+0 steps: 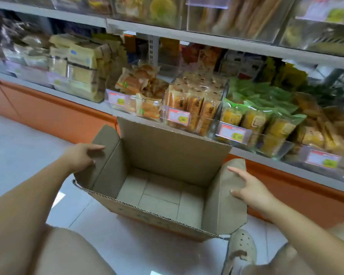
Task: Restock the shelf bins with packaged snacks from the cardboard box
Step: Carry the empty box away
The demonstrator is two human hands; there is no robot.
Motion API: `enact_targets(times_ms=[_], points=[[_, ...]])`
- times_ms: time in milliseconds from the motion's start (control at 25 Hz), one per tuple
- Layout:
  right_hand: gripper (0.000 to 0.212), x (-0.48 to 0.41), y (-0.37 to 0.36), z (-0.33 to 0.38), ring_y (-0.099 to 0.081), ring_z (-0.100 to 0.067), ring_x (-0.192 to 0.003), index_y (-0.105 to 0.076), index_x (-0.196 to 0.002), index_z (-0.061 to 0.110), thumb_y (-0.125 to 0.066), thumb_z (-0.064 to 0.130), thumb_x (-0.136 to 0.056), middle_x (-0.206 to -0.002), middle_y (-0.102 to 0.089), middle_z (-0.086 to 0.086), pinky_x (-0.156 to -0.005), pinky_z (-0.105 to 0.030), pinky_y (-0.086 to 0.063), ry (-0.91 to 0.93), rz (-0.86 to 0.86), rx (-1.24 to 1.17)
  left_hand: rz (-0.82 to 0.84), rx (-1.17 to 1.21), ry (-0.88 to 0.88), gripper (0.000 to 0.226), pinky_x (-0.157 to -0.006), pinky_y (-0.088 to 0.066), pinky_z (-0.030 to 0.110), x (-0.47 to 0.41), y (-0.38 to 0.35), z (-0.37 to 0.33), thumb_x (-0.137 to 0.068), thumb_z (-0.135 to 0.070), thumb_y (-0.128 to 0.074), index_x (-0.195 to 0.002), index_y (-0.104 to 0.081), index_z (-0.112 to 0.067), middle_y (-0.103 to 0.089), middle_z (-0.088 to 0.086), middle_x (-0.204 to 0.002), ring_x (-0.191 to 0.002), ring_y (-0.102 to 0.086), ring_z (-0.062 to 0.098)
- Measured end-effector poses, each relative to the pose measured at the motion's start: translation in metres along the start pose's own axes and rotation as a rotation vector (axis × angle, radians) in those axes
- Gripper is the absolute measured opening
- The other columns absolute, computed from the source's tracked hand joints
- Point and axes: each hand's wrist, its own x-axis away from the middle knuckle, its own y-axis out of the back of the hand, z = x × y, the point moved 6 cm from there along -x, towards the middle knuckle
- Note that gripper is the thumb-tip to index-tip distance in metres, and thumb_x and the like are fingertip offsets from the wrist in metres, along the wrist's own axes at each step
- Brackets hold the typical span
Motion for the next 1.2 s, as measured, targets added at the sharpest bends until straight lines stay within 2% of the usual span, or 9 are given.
enact_targets(times_ms=[80,360,440,560,720,800,880,1120,1200], points=[[0.071,-0.016,-0.014,0.029,-0.059,-0.014,-0.072,-0.047,-0.128,0.046,-0.067,-0.002,-0.081,-0.13,-0.049,0.004,-0.062,-0.026,-0.046,0.064,0.054,0.033,-0.024,0.02,0.038,0.064,-0.096,-0.041,0.031,0.014,0.028,0.027,-0.076,0.004,-0.073,-0.131,-0.062,-0.028,-0.062,0.008,-0.13,-0.115,-0.057,0.028],[0.068,-0.084,-0.106,0.145,-0.056,-0.013,-0.054,-0.048,-0.136,0.035,-0.064,-0.003,-0.083,-0.121,-0.05,0.001,-0.038,-0.015,-0.039,0.235,0.284,0.16,-0.155,0.079,0.308,0.069,-0.095,-0.041,0.028,0.065,0.084,0.131,-0.077,-0.002,-0.074,-0.134,-0.056,-0.037,-0.058,0.003,-0.136,-0.11,-0.054,0.02],[0.069,-0.106,-0.137,0.181,-0.058,-0.013,-0.057,-0.048,-0.137,0.035,-0.064,-0.004,-0.082,-0.116,-0.053,0.0,-0.04,-0.015,-0.041,0.287,0.342,0.184,-0.192,0.058,0.375,0.067,-0.099,-0.04,0.031,0.073,0.093,0.163,-0.08,-0.006,-0.073,-0.136,-0.055,-0.039,-0.056,0.003,-0.139,-0.119,-0.054,0.025],[0.072,-0.139,-0.186,0.223,-0.066,-0.017,-0.068,-0.048,-0.137,0.038,-0.066,-0.002,-0.08,-0.102,-0.066,-0.003,-0.055,-0.028,-0.052,0.35,0.428,0.198,-0.223,0.082,0.489,0.066,-0.1,-0.041,0.033,0.076,0.105,0.211,-0.081,-0.008,-0.075,-0.132,-0.055,-0.044,-0.056,0.003,-0.141,-0.122,-0.054,0.026],[0.069,-0.193,-0.266,0.271,-0.066,-0.024,-0.072,-0.049,-0.136,0.04,-0.063,-0.001,-0.081,-0.099,-0.069,-0.01,-0.05,-0.024,-0.045,0.433,0.508,0.215,-0.267,0.026,0.608,0.068,-0.099,-0.04,0.032,0.049,0.133,0.27,-0.079,-0.005,-0.076,-0.132,-0.056,-0.043,-0.058,0.001,-0.138,-0.118,-0.055,0.024],[0.067,-0.223,-0.307,0.297,-0.059,-0.014,-0.065,-0.05,-0.134,0.04,-0.06,0.0,-0.081,-0.089,-0.066,-0.002,-0.047,-0.018,-0.04,0.464,0.521,0.198,-0.312,0.019,0.655,0.068,-0.094,-0.04,0.029,0.028,0.147,0.298,-0.08,0.0,-0.074,-0.134,-0.057,-0.039,-0.06,0.001,-0.133,-0.107,-0.054,0.02],[0.069,-0.249,-0.34,0.328,-0.055,-0.011,-0.062,-0.049,-0.134,0.042,-0.057,0.0,-0.079,-0.079,-0.062,0.004,-0.048,-0.02,-0.037,0.498,0.502,0.184,-0.326,0.018,0.696,0.068,-0.091,-0.042,0.029,0.016,0.156,0.323,-0.081,0.001,-0.071,-0.132,-0.057,-0.042,-0.061,0.001,-0.131,-0.103,-0.055,0.018],[0.077,-0.251,-0.371,0.406,-0.058,-0.017,-0.068,-0.038,-0.142,0.044,-0.047,-0.004,-0.082,-0.094,-0.066,-0.004,-0.047,-0.027,-0.036,0.496,0.567,0.334,-0.414,0.157,0.892,0.068,-0.086,-0.047,0.033,0.039,0.172,0.338,-0.083,-0.002,-0.065,-0.13,-0.055,-0.051,-0.06,0.004,-0.135,-0.107,-0.058,0.026],[0.08,-0.246,-0.363,0.44,-0.057,-0.019,-0.065,-0.031,-0.145,0.046,-0.046,-0.004,-0.084,-0.088,-0.061,-0.002,-0.045,-0.028,-0.035,0.474,0.577,0.393,-0.452,0.192,0.931,0.066,-0.089,-0.049,0.036,0.056,0.189,0.327,-0.084,-0.006,-0.066,-0.131,-0.054,-0.051,-0.059,0.004,-0.135,-0.111,-0.058,0.028]])
